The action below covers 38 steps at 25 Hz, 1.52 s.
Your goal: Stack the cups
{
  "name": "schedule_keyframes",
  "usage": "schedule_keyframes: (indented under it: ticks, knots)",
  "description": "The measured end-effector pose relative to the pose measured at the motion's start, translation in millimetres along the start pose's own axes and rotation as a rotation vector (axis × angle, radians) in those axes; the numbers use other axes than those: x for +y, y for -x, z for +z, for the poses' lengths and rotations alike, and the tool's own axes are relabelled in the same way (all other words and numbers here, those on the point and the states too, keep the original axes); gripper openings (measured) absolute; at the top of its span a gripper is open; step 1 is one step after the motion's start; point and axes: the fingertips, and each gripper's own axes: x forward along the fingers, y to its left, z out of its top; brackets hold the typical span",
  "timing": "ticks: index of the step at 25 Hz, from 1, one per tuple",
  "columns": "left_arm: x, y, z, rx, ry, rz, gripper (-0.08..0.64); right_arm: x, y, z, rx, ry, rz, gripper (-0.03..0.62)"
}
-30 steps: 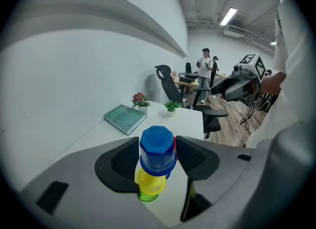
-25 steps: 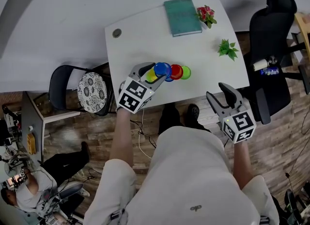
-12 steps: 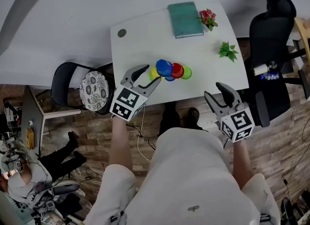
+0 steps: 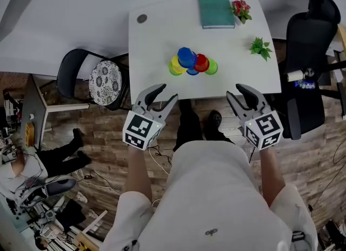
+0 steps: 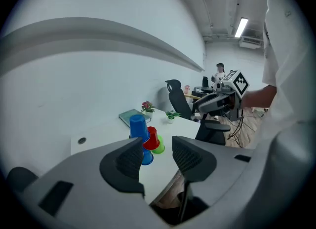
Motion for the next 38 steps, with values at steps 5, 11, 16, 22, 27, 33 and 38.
schedule_keyframes:
  ticks: [5,11,16,22,27,33,38]
  knots:
    - [-8.2,13.9,0.5,-0.066,0.082,0.050,0.152,7.9,0.7,13.5,-0.012,0.040,0.032,0.089]
    - [-12.9,35.8,36.3,-0.205,0.094,0.093,0.104,17.2,10.1,41.4,-0.077,0.085,0.029,0.008]
    - [-8.8,53.1,58.6,-0.306,0.116,0.116,0.071,28.1,14.9,65.8,-0.137,0.103,0.042,0.006]
    - [-8.7,55.4,62.2,-0.332,0.121,0.118,0.048,45.9,22.1,84.4,-0.171,0.118,0.064,0.005]
    - [-13.4,52.5,68.2,-0.352,0.116,0.105,0.031,51.0,18.5,86.5,-0.159,0.150,0.072,0.003]
    - [-14.2,47.8,70.6,-0.342,0.088,0.105,0.022,48.7,13.0,87.3,-0.154,0.141,0.077,0.003]
    - [-12.0,46.3,73.0,-0.348,0.102,0.110,0.021,44.8,11.7,85.8,-0.140,0.139,0.081,0.003]
